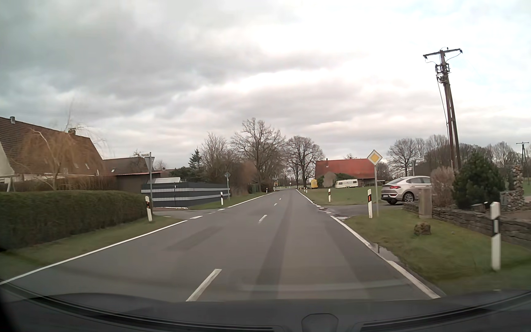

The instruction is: Follow the waypoints while adhering to traffic rules and regulations

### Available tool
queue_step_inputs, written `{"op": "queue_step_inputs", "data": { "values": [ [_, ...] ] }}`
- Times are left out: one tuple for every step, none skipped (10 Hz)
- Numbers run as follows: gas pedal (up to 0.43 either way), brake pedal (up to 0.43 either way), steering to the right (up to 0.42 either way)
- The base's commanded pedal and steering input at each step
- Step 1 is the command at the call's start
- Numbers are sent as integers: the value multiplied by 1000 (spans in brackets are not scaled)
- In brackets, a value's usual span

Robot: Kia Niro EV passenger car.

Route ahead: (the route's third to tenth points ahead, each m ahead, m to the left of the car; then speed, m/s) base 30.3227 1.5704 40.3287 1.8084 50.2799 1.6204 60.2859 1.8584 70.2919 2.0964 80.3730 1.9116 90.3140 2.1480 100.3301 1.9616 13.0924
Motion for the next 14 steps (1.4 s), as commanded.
{"op": "queue_step_inputs", "data": {
  "values": [
    [287, 0, 4],
    [287, 0, 4],
    [260, 0, 4],
    [248, 0, 4],
    [240, 0, 4],
    [220, 0, 4],
    [177, 0, 4],
    [130, 0, 4],
    [130, 0, 3],
    [138, 0, 0],
    [138, 0, 0],
    [150, 0, 0],
    [157, 0, 0],
    [157, 0, 0]
  ]
}}
